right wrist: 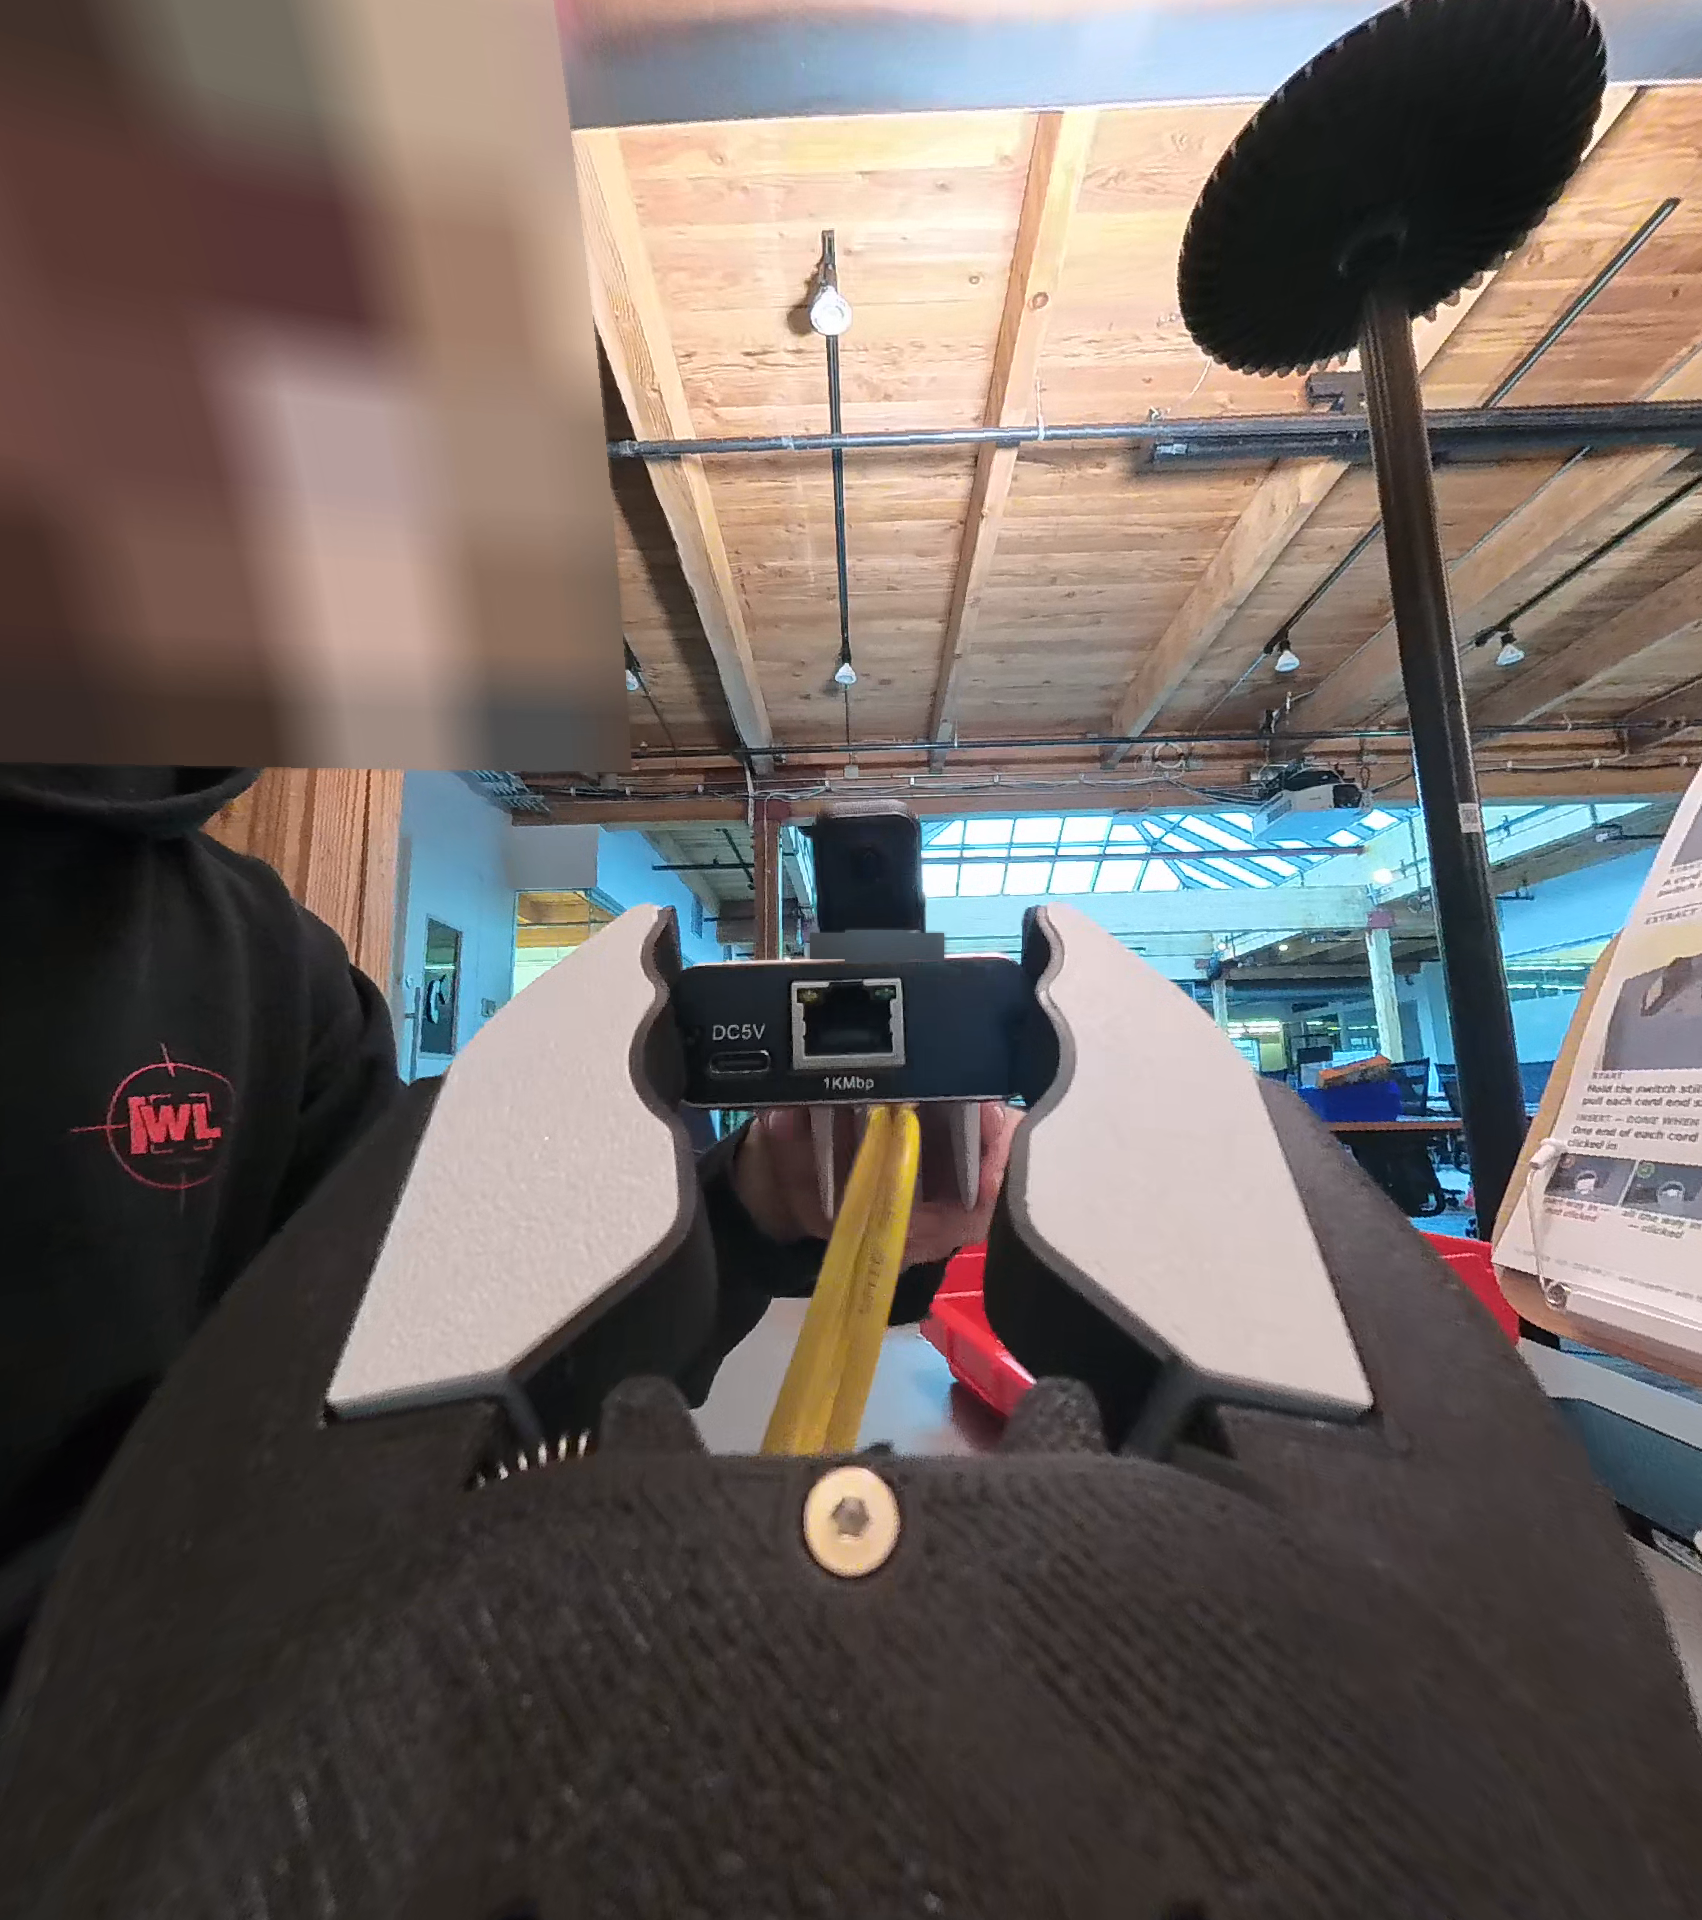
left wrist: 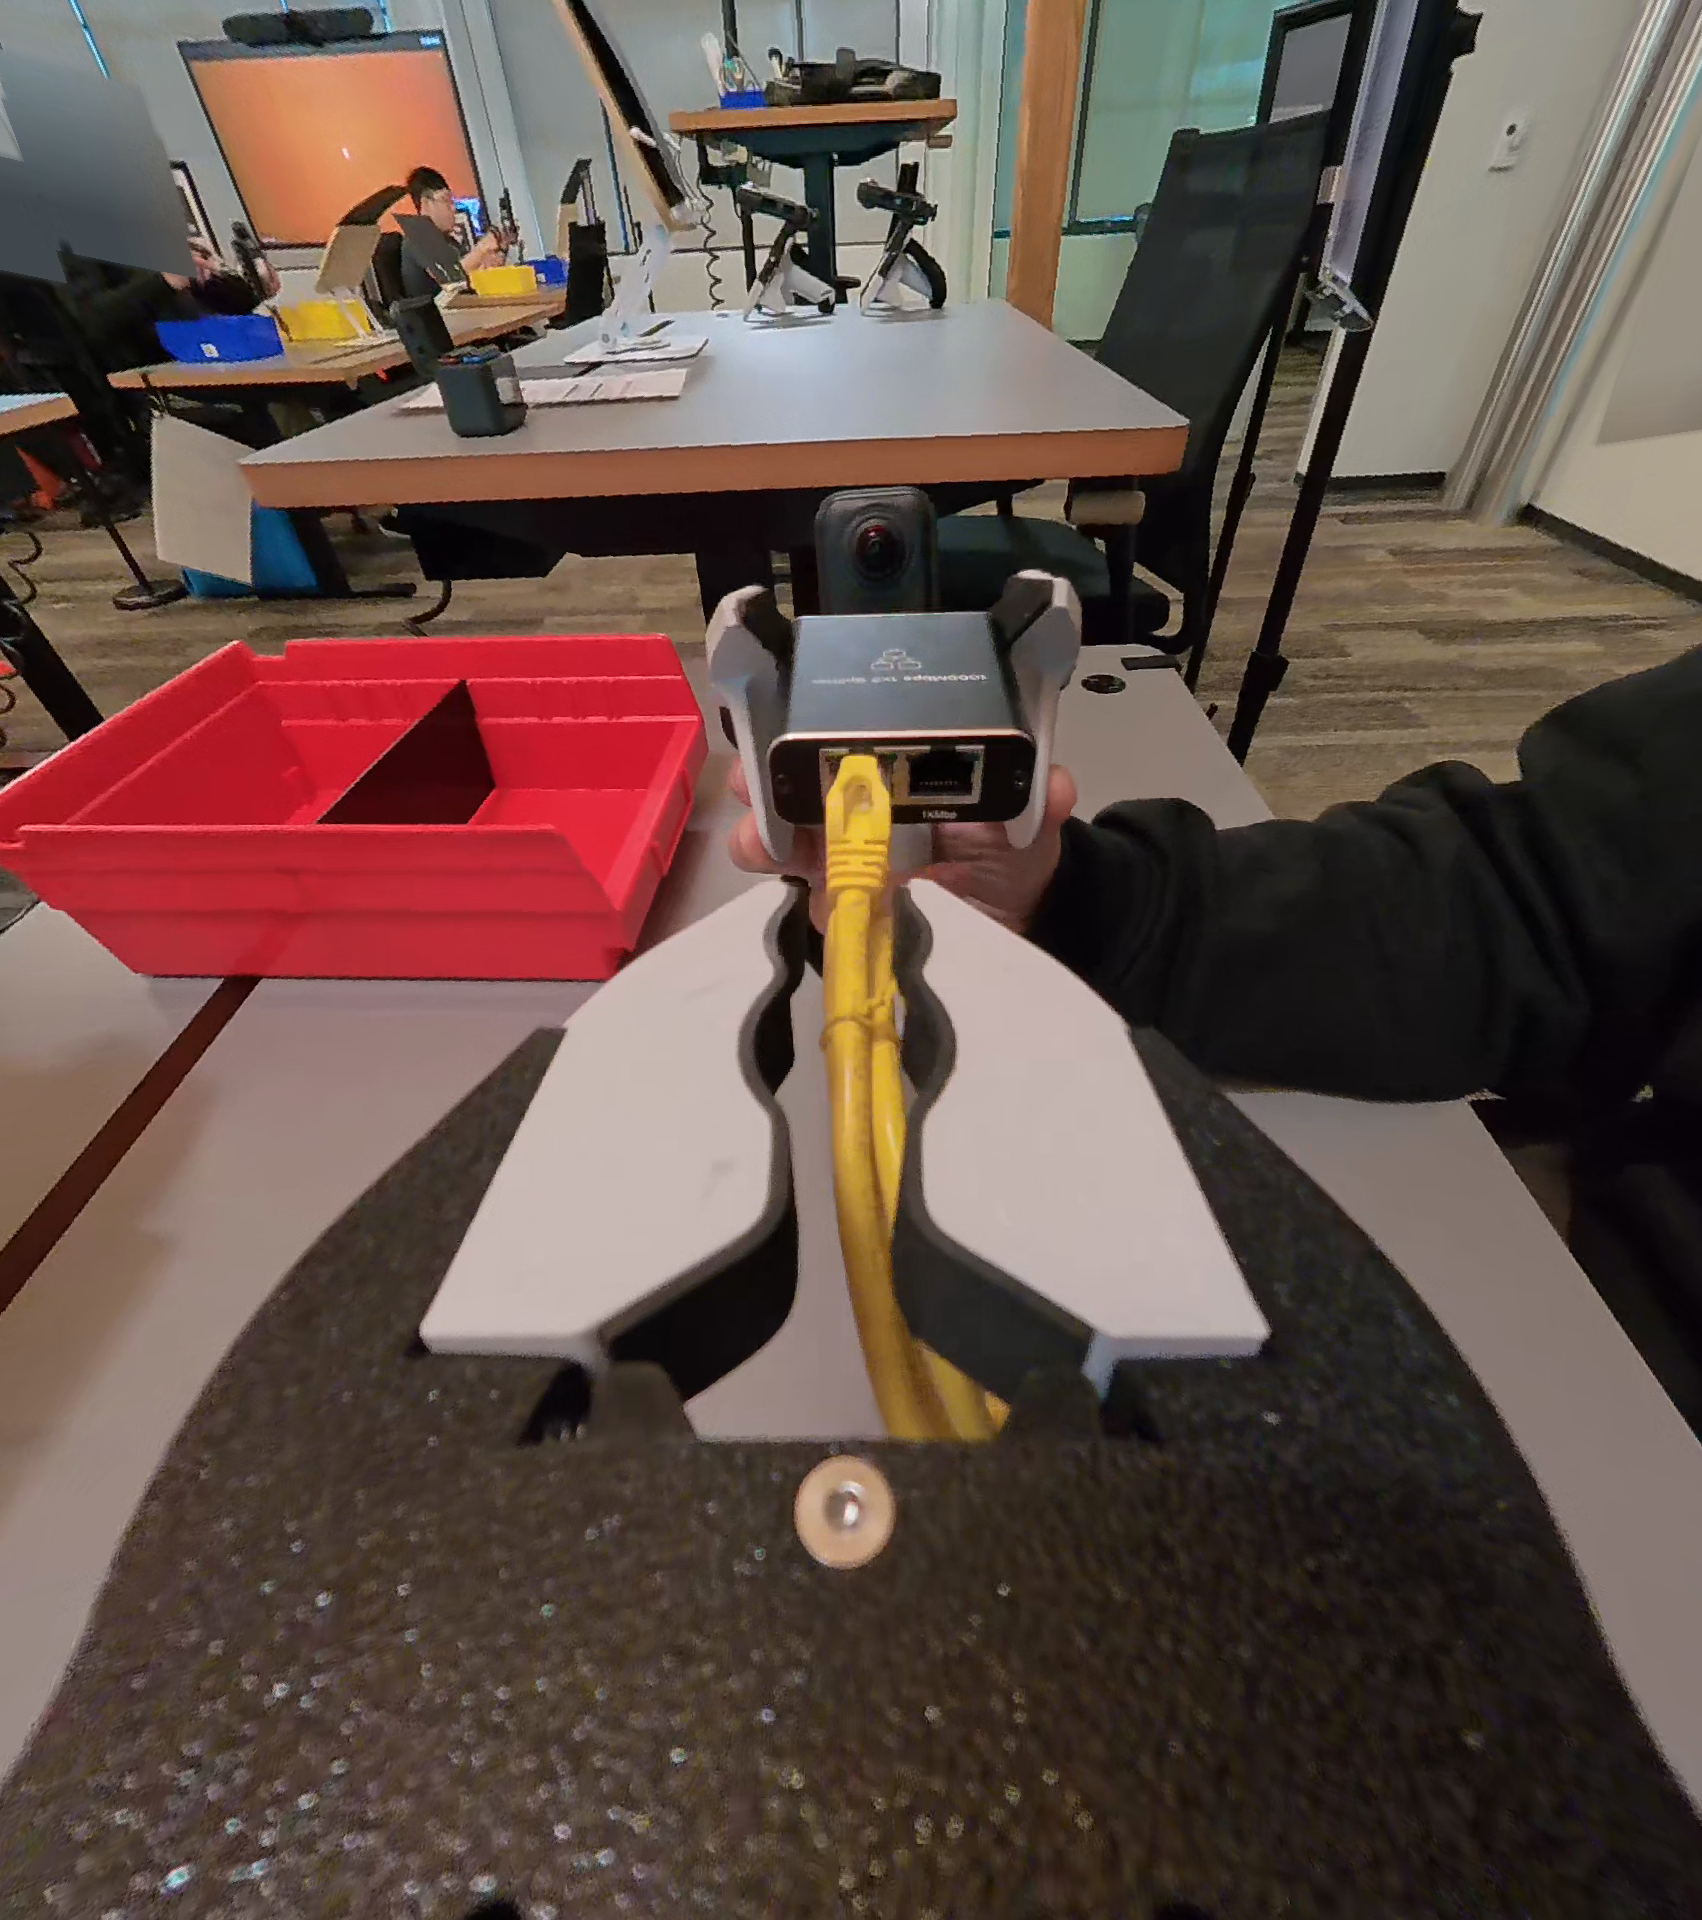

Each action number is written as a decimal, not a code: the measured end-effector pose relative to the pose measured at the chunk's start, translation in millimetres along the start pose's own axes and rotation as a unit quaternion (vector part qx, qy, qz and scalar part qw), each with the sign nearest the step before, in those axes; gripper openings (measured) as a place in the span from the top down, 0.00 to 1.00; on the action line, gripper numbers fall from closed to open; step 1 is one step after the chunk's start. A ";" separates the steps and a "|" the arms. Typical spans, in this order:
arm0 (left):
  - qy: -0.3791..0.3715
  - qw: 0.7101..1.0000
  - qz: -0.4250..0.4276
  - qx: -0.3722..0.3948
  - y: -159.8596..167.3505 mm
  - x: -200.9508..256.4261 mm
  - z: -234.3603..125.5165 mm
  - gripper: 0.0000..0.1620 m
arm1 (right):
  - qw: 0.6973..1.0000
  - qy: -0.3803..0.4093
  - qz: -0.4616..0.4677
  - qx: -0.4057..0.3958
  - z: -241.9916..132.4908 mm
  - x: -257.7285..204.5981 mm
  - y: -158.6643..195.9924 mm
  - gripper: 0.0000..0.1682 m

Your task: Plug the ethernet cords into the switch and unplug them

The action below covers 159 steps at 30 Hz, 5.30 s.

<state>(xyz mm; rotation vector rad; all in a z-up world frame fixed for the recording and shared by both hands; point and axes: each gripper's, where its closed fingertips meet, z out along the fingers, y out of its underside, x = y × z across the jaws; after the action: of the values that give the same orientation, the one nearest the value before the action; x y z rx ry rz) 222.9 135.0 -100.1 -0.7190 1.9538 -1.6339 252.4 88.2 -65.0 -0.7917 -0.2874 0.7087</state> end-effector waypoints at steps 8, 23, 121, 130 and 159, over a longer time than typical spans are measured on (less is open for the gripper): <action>-0.001 1.000 -0.001 -0.003 4.9 -2.6 6.6 0.93 | 1.000 0.012 -0.003 -0.015 -0.7 3.6 3.8 0.62; -0.030 0.998 0.046 -0.041 15.4 -16.1 -5.3 0.93 | 0.977 0.070 -0.064 -0.189 -6.5 17.9 42.0 0.61; 0.004 0.994 0.083 -0.068 27.0 -12.2 -23.5 0.93 | 0.977 0.065 -0.010 -0.203 14.0 16.0 76.7 0.55; 0.000 0.993 0.089 -0.077 29.5 -11.7 -19.0 0.93 | 0.969 0.077 -0.029 -0.232 15.2 17.7 80.5 0.53; 0.006 0.996 0.084 -0.016 16.2 -9.1 -18.5 0.93 | 0.971 0.063 -0.016 -0.231 14.7 14.9 81.2 0.53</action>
<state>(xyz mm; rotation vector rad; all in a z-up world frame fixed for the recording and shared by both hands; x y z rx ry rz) 215.9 156.9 -112.8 -0.5424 1.9962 -1.5131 218.0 146.2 -114.8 -1.2687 -0.3546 0.5622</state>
